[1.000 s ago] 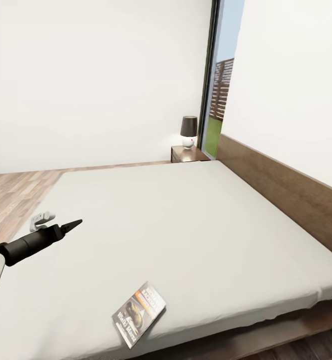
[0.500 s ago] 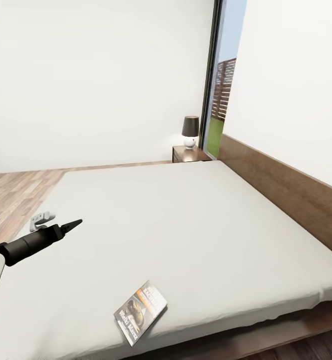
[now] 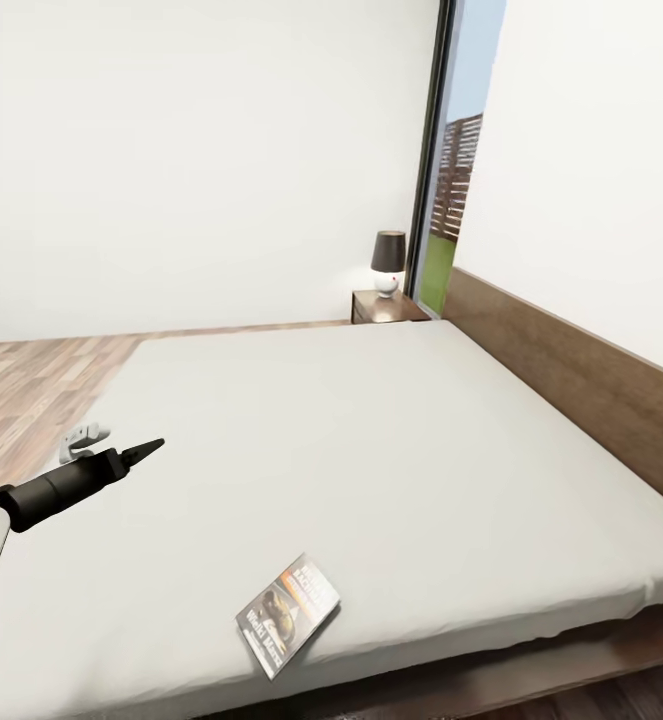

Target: In the bedroom, move the book from the bed onto either nightstand, and place the two sandals side by side next to the bed.

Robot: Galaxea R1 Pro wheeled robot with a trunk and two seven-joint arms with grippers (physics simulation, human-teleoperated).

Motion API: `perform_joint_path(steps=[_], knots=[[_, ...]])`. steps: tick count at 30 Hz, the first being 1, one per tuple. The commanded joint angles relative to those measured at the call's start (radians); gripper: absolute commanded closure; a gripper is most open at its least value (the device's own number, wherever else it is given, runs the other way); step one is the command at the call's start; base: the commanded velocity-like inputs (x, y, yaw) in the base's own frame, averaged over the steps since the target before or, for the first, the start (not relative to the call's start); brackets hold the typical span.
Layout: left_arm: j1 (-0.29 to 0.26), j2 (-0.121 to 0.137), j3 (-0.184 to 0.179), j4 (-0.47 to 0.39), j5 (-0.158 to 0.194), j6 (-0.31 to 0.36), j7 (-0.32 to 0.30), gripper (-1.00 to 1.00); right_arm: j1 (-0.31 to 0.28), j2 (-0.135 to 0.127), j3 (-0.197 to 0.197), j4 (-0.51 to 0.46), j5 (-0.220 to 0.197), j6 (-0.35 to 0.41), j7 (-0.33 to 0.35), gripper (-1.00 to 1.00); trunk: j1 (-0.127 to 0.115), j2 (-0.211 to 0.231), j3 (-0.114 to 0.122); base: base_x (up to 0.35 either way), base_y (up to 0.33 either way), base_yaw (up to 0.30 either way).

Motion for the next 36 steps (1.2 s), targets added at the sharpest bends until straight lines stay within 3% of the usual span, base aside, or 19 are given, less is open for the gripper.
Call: perform_joint_path(steps=[1, 23, 36], knots=[[-0.001, 0.000, 0.001, 0.000, 0.000, 0.006, -0.004, -1.00, -0.001, 0.000, -0.008, 0.002, 0.008, -0.005, 0.003, -1.00, 0.000, 0.000, -0.001, -0.076, 0.000, 0.128], [-0.001, -0.001, 0.001, 0.001, 0.000, 0.006, -0.004, -1.00, -0.001, 0.000, -0.010, 0.002, 0.007, -0.005, 0.003, -1.00, 0.000, 0.000, -0.006, -0.018, 0.003, 0.041], [-0.001, -0.002, 0.001, 0.001, 0.000, 0.005, -0.005, -1.00, -0.001, 0.002, -0.010, 0.002, 0.007, -0.005, 0.003, -1.00, 0.000, 0.000, -0.006, 0.064, 0.084, -0.108]])
